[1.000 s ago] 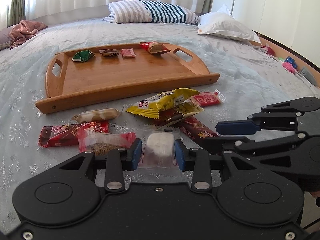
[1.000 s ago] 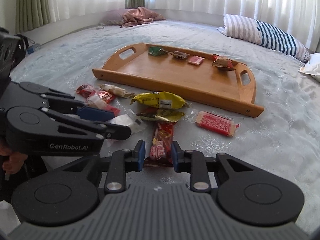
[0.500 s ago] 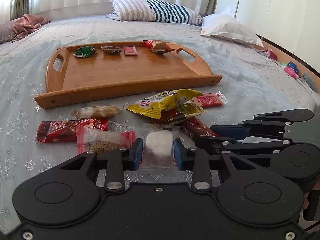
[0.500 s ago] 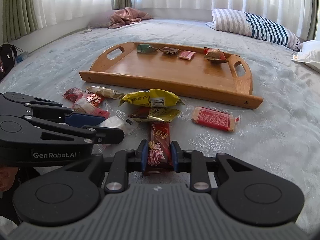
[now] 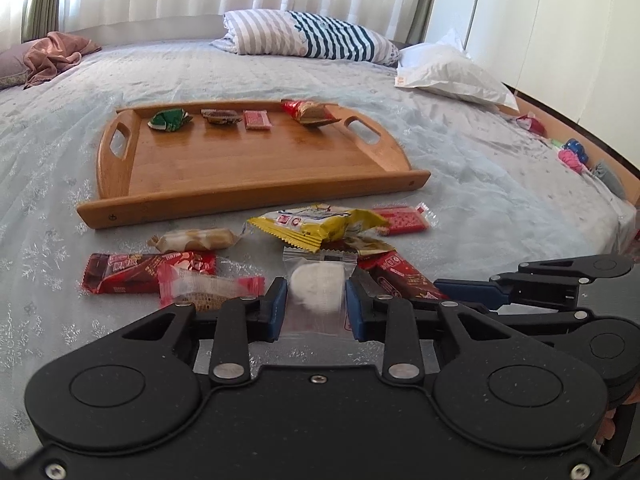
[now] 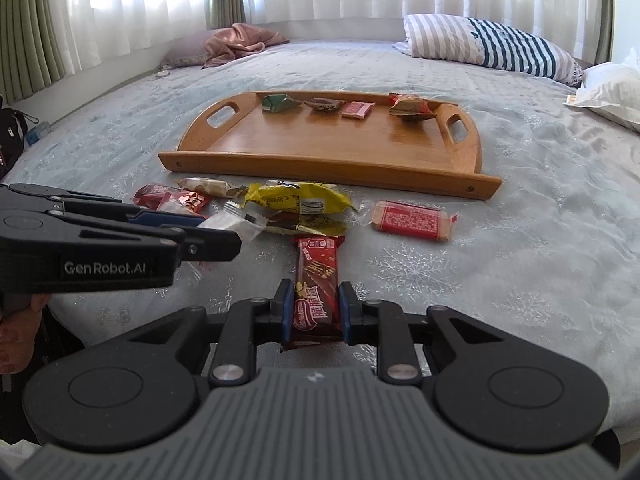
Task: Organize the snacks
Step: 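Carry both held snacks up and over onto the wooden tray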
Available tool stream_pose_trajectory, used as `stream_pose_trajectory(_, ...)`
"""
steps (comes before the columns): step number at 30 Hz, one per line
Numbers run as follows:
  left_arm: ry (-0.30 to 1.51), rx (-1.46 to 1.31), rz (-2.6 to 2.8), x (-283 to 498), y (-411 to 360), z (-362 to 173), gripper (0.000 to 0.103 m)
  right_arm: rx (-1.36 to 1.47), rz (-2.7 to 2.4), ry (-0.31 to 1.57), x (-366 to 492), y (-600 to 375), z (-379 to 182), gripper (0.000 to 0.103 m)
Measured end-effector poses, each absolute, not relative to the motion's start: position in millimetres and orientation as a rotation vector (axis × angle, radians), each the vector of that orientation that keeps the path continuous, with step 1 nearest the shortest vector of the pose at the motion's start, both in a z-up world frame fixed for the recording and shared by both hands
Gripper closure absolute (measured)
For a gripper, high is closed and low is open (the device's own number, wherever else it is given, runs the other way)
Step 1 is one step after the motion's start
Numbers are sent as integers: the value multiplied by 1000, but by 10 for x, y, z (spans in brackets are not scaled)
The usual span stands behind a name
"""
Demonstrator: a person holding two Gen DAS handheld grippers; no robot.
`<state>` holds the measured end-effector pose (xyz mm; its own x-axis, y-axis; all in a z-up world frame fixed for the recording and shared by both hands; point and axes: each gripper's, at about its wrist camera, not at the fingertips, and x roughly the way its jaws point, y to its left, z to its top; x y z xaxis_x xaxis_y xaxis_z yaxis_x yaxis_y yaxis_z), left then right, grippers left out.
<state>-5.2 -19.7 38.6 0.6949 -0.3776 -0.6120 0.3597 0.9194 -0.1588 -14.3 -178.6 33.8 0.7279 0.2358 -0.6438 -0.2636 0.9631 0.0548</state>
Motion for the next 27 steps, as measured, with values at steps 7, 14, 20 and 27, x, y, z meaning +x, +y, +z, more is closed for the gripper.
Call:
stream_pose_trajectory(7,638,-47,-435,-103,-169,587,73,-31,241,651,-191,-1853,489,76)
stream_pose_trajectory(14,618,-80,-404,77,-145,702,73,-2,203,600,-38,-1914,598,76)
stream_pose_trajectory(20,623,-135,-378,410,-139,795,73,9,167,562,199,-1926,657,76)
stream_pose_trajectory(27,616,-175,-328,869,-224,861,73,22,119,532,565,-2007,662,76)
